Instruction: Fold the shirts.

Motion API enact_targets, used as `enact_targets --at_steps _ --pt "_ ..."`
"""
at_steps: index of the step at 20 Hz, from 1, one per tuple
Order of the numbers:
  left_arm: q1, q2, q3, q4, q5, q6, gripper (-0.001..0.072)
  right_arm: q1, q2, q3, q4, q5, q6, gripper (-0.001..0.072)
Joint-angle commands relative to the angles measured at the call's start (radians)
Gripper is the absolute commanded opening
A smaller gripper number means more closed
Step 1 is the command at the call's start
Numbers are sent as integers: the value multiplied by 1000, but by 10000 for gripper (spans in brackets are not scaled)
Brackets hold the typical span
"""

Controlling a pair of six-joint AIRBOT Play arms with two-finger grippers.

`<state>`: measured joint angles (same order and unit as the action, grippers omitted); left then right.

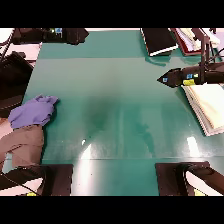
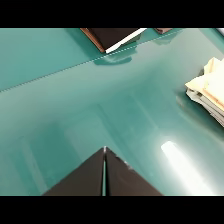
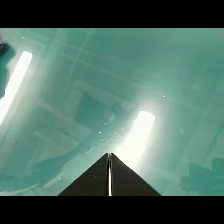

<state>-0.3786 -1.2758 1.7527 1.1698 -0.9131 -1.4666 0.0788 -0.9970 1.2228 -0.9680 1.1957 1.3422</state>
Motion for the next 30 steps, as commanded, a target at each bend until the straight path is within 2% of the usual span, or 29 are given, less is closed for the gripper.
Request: enact_targets --at_steps 1,3,5,8,11,13,14,15,16,18,21,22,25,26,30 --pt "-1 0 0 -2 1 0 28 1 0 1 0 5 1 20" --pt "6 2 3 29 30 8 27 1 0 1 0 5 1 20" --pt "60 33 7 103 -69 -7 27 1 0 1 0 7 0 20" --pt "224 96 -37 242 -286 -55 27 1 0 1 0 13 0 20" --pt "377 128 -195 343 -422 -51 28 1 0 1 0 11 0 20" --pt "452 128 -354 383 -421 -51 36 1 0 1 0 11 1 20" --pt "481 128 -441 388 -387 -51 293 1 0 1 0 10 0 20" --pt "508 128 -536 389 -331 -52 641 1 0 1 0 8 0 20" --pt "528 127 -621 392 -270 -55 677 1 0 1 0 7 0 20" --pt "554 119 -766 396 -147 -55 679 1 0 1 0 8 0 20" --pt "563 95 -882 399 -48 -64 678 1 0 1 0 7 1 20" --pt "563 92 -890 399 -51 -75 635 1 0 1 0 7 1 20" --pt "563 95 -839 398 -116 -78 59 1 0 2 0 -5 0 20" --pt "563 95 -793 399 -152 -77 27 1 1 2 2 -18 1 20" --pt "506 205 -501 383 -203 -77 26 1 35 55 5 -78 9 20"
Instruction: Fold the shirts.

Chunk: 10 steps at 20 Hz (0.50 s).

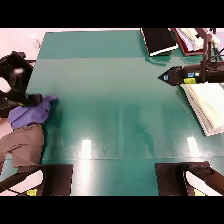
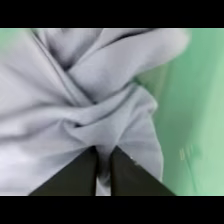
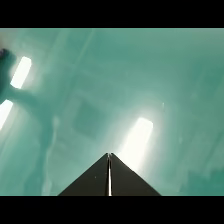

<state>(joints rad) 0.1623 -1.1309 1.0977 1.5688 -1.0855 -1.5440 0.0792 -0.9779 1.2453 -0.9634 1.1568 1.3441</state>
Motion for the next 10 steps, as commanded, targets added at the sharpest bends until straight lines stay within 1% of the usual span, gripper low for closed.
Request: enact_targets --at_steps 1,3,5,7,10 --pt "-76 93 233 -16 -31 0 25 0 20 73 -3 -46 8 20" --pt "-194 131 394 -17 -61 9 25 0 15 159 -7 -61 10 20" --pt "-346 129 529 -19 -117 9 25 0 -6 247 -8 -62 10 20" --pt "-512 124 588 -19 -112 30 25 0 -29 329 -8 -61 10 20" --pt "-730 86 592 -18 -75 37 25 -9 -75 455 -9 -51 10 20"
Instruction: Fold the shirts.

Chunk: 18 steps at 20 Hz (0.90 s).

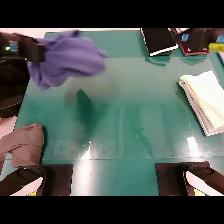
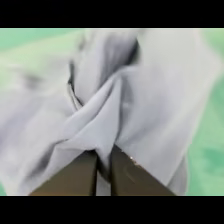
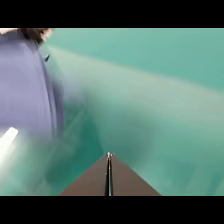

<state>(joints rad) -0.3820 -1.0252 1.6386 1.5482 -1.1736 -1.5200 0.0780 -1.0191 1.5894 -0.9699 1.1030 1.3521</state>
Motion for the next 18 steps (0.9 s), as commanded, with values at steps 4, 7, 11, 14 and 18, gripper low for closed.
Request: enact_targets --at_steps 4,7,11,14,18 --pt "-404 -205 51 -27 26 43 27 -72 -89 262 0 88 2 20" --pt "-470 -357 52 -99 141 80 414 -126 -114 326 2 164 29 20" --pt "-352 -397 59 -124 165 -1 556 -154 -114 328 1 220 29 20" --pt "-115 -382 44 -126 0 -71 556 -154 -114 328 0 223 28 20" --pt "124 -385 -151 -254 12 -77 556 -153 -114 327 0 225 28 20"
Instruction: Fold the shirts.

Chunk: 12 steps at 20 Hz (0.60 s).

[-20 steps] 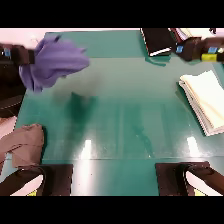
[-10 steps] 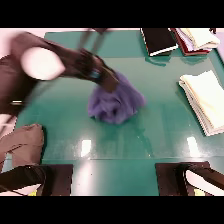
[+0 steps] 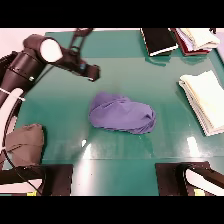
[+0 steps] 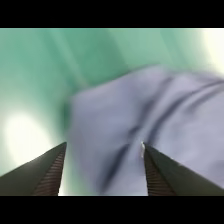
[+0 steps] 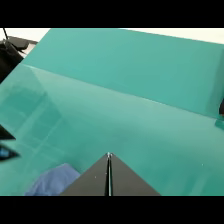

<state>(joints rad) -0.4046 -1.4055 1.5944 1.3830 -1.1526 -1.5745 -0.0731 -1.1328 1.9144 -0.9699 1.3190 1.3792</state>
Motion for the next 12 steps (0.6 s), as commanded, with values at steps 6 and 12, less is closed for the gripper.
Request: enact_targets --at_steps 6,12 --pt "146 -125 -349 -286 187 40 556 -2 -12 -25 2 20 1 20" --pt "61 -212 -349 -317 342 26 408 -26 37 -249 -8 5 1 20"
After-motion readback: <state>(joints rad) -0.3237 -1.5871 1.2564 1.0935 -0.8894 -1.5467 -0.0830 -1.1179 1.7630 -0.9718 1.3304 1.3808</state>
